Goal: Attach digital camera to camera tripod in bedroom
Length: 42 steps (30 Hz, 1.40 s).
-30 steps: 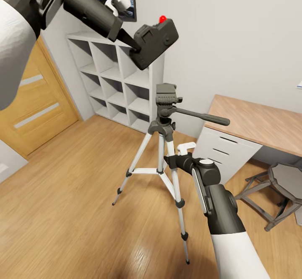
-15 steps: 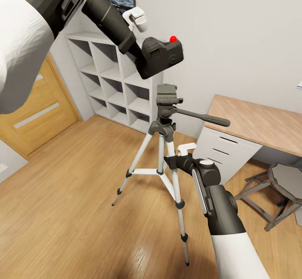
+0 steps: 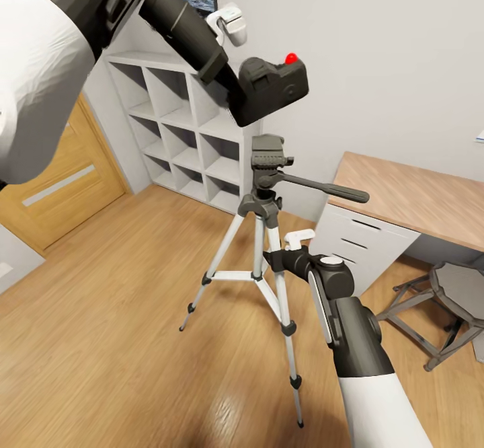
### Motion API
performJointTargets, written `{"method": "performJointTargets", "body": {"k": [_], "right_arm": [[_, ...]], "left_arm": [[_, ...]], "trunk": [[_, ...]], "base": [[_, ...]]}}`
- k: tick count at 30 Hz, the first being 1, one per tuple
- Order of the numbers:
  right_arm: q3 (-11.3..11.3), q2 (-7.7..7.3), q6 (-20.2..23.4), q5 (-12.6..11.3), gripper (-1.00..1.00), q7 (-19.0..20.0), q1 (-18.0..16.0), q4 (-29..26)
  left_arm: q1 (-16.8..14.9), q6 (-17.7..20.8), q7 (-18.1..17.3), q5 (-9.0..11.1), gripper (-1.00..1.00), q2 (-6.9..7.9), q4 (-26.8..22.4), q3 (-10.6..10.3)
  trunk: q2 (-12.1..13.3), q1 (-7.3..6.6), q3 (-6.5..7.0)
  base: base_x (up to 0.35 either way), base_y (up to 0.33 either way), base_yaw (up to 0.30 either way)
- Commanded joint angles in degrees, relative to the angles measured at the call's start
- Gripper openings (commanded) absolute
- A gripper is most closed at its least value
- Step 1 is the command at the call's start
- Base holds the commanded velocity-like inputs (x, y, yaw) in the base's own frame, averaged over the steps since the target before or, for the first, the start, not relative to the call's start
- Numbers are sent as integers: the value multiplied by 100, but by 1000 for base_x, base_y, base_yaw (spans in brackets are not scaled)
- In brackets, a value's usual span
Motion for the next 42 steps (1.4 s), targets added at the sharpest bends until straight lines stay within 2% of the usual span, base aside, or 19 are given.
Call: {"method": "performJointTargets", "body": {"k": [1,7,13,23,24,25,26,28,29,30,32,35,39,42], "right_arm": [[0,2,16,79,-100,44,-6,-9],[3,3,15,77,-100,43,-6,-9],[4,-5,8,77,-100,41,-6,-9],[4,-6,-16,73,-100,29,-6,-2],[4,-6,-17,73,-100,28,-6,-2],[4,-6,-18,71,-100,27,-6,-1],[4,-6,-19,71,-100,27,-6,-1],[4,-6,-24,69,-100,21,-6,4],[4,-6,-25,69,-100,20,-6,5],[4,-6,-27,70,-100,18,-6,5],[4,-6,-26,73,-100,18,-6,7],[4,-6,-26,71,-100,17,-6,8],[4,-6,-24,69,-100,17,-6,5],[4,-6,-21,68,-100,17,-6,7]], "left_arm": [[-4,27,-72,-48,-100,-5,-36,44],[-4,-44,-117,-13,-100,5,-230,249],[-4,-112,-137,64,-100,128,-420,255],[-4,-225,-149,389,-100,452,-735,-62],[-4,-1553,-148,2033,-100,809,-1739,-1427],[-6,-1484,-145,2394,-100,883,-1857,-1842],[-5,-1431,-144,2567,-100,915,-1912,-2046],[-6,-1128,-139,3156,-100,1008,-2106,-2783],[-5,-1042,-138,3274,-100,1024,-2149,-2939],[-5,-805,-131,3547,-100,1055,-2259,-3322],[-6,-610,-127,3703,-100,1069,-2335,-3564],[-7,-374,-125,3779,-100,1076,-2389,-3721],[-7,-78,-124,3803,-100,1090,-2531,-3789],[-5,140,-124,3811,-100,1181,-2838,-3798]], "trunk": [[-10,3,-9],[-10,3,-9],[-10,3,-9],[-10,3,-9],[-10,3,-9],[-10,3,-9],[-10,3,-9],[-10,3,-9],[-10,3,-9],[-10,3,-9],[-10,3,-9],[-10,3,-9],[-10,3,-9],[-10,3,-9]], "base": [[0,0,0],[0,0,0],[0,0,0],[0,0,0],[0,0,0],[0,0,0],[0,0,0],[0,0,0],[0,0,0],[0,0,0],[0,0,0],[0,0,0],[0,0,0],[0,0,0]]}}
